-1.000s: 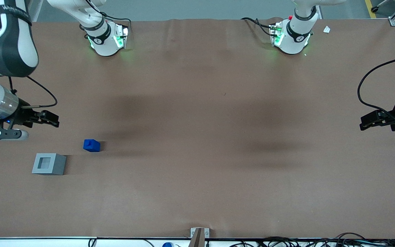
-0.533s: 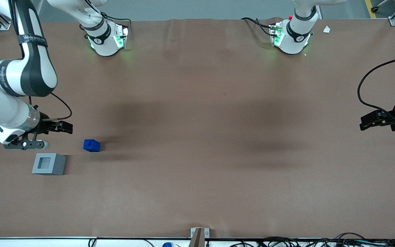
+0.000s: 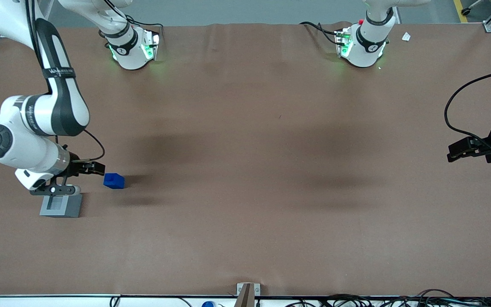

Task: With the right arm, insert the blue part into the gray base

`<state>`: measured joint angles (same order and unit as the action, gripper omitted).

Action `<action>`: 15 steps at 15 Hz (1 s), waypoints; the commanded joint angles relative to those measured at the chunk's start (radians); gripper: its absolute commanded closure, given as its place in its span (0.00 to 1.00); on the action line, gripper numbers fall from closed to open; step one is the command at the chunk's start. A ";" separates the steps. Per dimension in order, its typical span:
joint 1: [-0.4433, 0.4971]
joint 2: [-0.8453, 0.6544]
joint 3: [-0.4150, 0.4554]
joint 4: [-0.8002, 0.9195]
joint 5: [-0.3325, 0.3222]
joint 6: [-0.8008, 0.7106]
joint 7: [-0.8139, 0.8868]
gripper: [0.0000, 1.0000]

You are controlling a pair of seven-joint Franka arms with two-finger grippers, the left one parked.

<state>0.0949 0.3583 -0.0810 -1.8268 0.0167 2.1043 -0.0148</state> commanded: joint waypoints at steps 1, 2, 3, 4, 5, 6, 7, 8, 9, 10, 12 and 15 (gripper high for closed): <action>0.009 0.030 -0.005 -0.006 0.014 0.026 -0.007 0.11; 0.009 0.037 -0.005 -0.006 0.014 0.028 -0.007 0.12; 0.009 0.047 -0.005 -0.006 0.014 0.036 -0.007 0.12; 0.008 0.056 -0.005 -0.006 0.014 0.046 -0.007 0.13; 0.008 0.065 -0.005 -0.006 0.014 0.057 -0.007 0.13; 0.008 0.070 -0.005 -0.006 0.014 0.059 -0.007 0.14; 0.008 0.077 -0.003 -0.006 0.014 0.062 -0.007 0.15; 0.008 0.093 -0.003 -0.005 0.014 0.071 -0.007 0.16; 0.011 0.103 -0.003 -0.008 0.014 0.097 -0.007 0.17; 0.009 0.108 -0.003 -0.009 0.014 0.103 -0.005 0.17; 0.011 0.113 -0.003 -0.009 0.014 0.105 -0.005 0.17; 0.008 0.128 -0.003 -0.009 0.014 0.126 -0.005 0.18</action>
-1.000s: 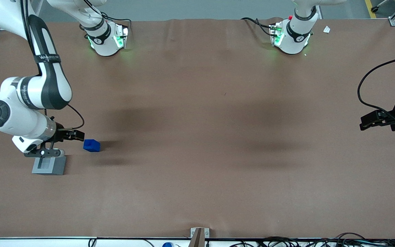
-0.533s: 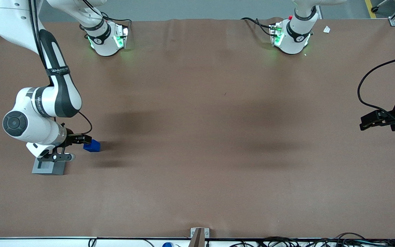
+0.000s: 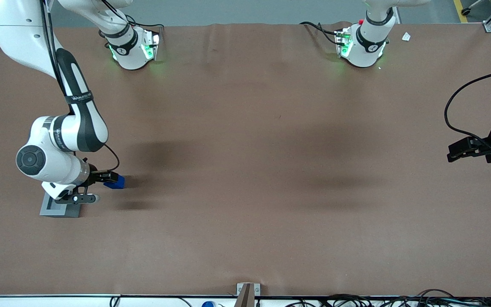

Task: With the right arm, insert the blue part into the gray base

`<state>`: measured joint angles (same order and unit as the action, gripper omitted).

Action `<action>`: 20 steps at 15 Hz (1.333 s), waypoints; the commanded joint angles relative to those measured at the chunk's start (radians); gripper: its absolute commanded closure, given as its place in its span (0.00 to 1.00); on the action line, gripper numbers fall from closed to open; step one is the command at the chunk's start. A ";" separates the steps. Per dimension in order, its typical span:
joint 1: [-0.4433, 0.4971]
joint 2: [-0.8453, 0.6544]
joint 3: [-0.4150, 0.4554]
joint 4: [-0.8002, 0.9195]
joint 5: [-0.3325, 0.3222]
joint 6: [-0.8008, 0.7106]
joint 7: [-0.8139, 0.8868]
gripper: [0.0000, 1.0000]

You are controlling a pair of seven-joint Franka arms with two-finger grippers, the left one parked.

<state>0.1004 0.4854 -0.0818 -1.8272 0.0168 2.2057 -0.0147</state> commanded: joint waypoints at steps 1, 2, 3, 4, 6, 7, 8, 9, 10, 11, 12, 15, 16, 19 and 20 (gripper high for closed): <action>0.004 0.005 -0.003 -0.014 0.015 0.032 -0.005 0.18; 0.005 0.005 -0.003 -0.029 0.014 0.048 -0.005 0.18; 0.009 0.005 -0.003 -0.050 0.014 0.081 -0.007 0.18; 0.015 0.005 -0.003 -0.090 0.014 0.135 -0.007 0.19; 0.022 0.004 -0.003 -0.139 0.015 0.202 -0.007 0.19; 0.022 0.004 -0.003 -0.142 0.014 0.204 -0.007 0.19; 0.022 0.004 -0.003 -0.144 0.014 0.203 -0.008 0.19; 0.022 0.004 -0.003 -0.144 0.014 0.200 -0.010 0.19; 0.021 0.004 -0.003 -0.144 0.014 0.197 -0.011 0.19; 0.021 0.004 -0.003 -0.145 0.014 0.195 -0.011 0.19; 0.019 0.004 -0.003 -0.149 0.014 0.197 -0.013 0.20; 0.015 0.004 -0.003 -0.146 0.014 0.195 -0.013 0.29; 0.012 0.004 -0.003 -0.144 0.014 0.197 -0.010 0.33; 0.010 0.002 -0.004 -0.141 0.014 0.195 -0.010 0.43; 0.010 0.002 -0.003 -0.141 0.014 0.195 -0.010 0.49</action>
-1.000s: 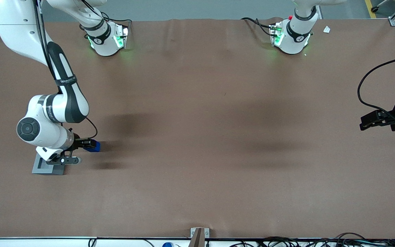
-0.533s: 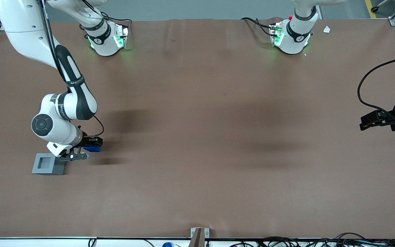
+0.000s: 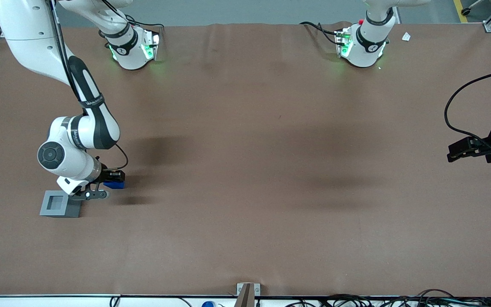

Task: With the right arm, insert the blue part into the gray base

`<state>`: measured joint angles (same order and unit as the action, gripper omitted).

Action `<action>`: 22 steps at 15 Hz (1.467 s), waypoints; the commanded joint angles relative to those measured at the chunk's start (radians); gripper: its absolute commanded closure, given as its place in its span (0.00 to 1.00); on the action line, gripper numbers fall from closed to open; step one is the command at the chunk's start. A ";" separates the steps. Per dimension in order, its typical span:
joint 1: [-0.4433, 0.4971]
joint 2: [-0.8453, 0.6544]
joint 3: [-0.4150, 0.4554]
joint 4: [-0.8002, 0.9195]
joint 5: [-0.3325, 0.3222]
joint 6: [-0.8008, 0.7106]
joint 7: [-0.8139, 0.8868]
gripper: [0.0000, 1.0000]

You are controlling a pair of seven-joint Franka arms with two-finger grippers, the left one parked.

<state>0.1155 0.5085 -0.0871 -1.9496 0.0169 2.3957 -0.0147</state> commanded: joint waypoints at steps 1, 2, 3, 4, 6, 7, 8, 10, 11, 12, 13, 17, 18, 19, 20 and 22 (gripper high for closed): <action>-0.005 -0.021 0.001 -0.017 0.014 0.003 -0.010 0.54; -0.005 -0.022 0.001 -0.015 0.014 0.003 -0.008 0.63; -0.005 -0.024 0.001 -0.015 0.014 0.003 -0.008 0.75; -0.007 -0.024 0.001 -0.014 0.014 0.003 -0.008 0.87; -0.014 -0.024 0.001 -0.006 0.014 0.003 -0.007 0.96; -0.016 -0.024 0.001 -0.005 0.014 0.003 -0.007 0.96; -0.016 -0.027 0.001 -0.003 0.014 0.002 -0.008 0.96; -0.029 -0.027 0.001 0.032 0.014 -0.036 -0.007 0.96; -0.033 -0.025 0.001 0.072 0.014 -0.085 -0.007 0.96; -0.043 -0.024 0.001 0.113 0.015 -0.145 -0.010 0.96; -0.057 -0.022 0.001 0.151 0.015 -0.195 -0.010 0.96; -0.077 -0.022 0.001 0.233 0.014 -0.269 -0.013 0.97; -0.082 -0.022 0.001 0.254 0.014 -0.289 -0.013 0.98; -0.088 -0.021 0.000 0.294 0.012 -0.323 -0.014 0.99; -0.089 -0.019 0.000 0.329 0.002 -0.354 -0.014 0.99; -0.099 -0.015 0.000 0.377 0.000 -0.388 -0.039 0.99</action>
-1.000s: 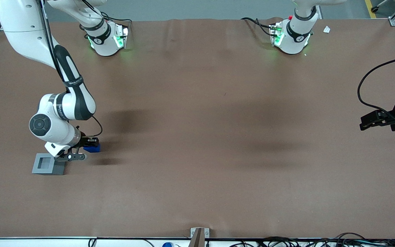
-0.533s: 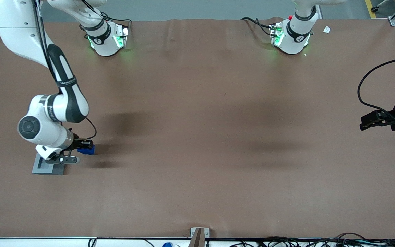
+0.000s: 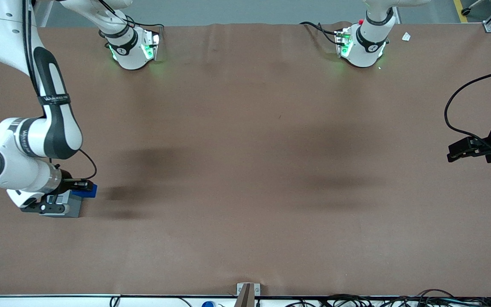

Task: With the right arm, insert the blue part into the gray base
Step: 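Close the right gripper on the blue block and lift it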

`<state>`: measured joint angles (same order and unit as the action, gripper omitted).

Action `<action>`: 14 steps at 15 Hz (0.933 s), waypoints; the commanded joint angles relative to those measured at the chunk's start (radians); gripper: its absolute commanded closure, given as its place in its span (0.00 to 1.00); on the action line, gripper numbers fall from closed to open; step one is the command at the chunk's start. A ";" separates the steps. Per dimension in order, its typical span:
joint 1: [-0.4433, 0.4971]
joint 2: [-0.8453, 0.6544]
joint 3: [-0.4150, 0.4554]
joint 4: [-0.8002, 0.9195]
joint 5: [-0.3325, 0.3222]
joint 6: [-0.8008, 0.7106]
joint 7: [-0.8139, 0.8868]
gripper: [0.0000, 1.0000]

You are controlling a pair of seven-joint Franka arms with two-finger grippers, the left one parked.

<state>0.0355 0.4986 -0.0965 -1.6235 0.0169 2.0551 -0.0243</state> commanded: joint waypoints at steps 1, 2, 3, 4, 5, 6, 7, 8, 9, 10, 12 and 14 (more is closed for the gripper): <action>-0.028 -0.005 0.009 0.060 -0.002 -0.049 -0.037 0.99; -0.037 -0.005 0.009 0.068 -0.002 -0.049 -0.060 0.99; -0.051 -0.005 0.009 0.077 0.008 -0.049 -0.074 0.99; -0.060 -0.005 0.009 0.082 -0.001 -0.049 -0.077 0.99; -0.068 -0.005 0.009 0.091 -0.005 -0.049 -0.082 0.99; -0.074 -0.005 0.009 0.091 -0.005 -0.049 -0.103 0.99; -0.086 -0.005 0.009 0.094 -0.003 -0.049 -0.124 0.99; -0.101 -0.005 0.009 0.099 0.000 -0.050 -0.132 0.99; -0.114 -0.005 0.009 0.099 0.000 -0.050 -0.134 0.99; -0.126 -0.005 0.009 0.099 0.000 -0.050 -0.135 0.99; -0.149 0.008 0.009 0.100 0.001 -0.049 -0.166 0.99; -0.176 0.055 0.009 0.144 0.008 -0.047 -0.201 0.99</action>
<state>-0.1058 0.5075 -0.1011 -1.5314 0.0166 2.0186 -0.1851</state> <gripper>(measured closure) 0.489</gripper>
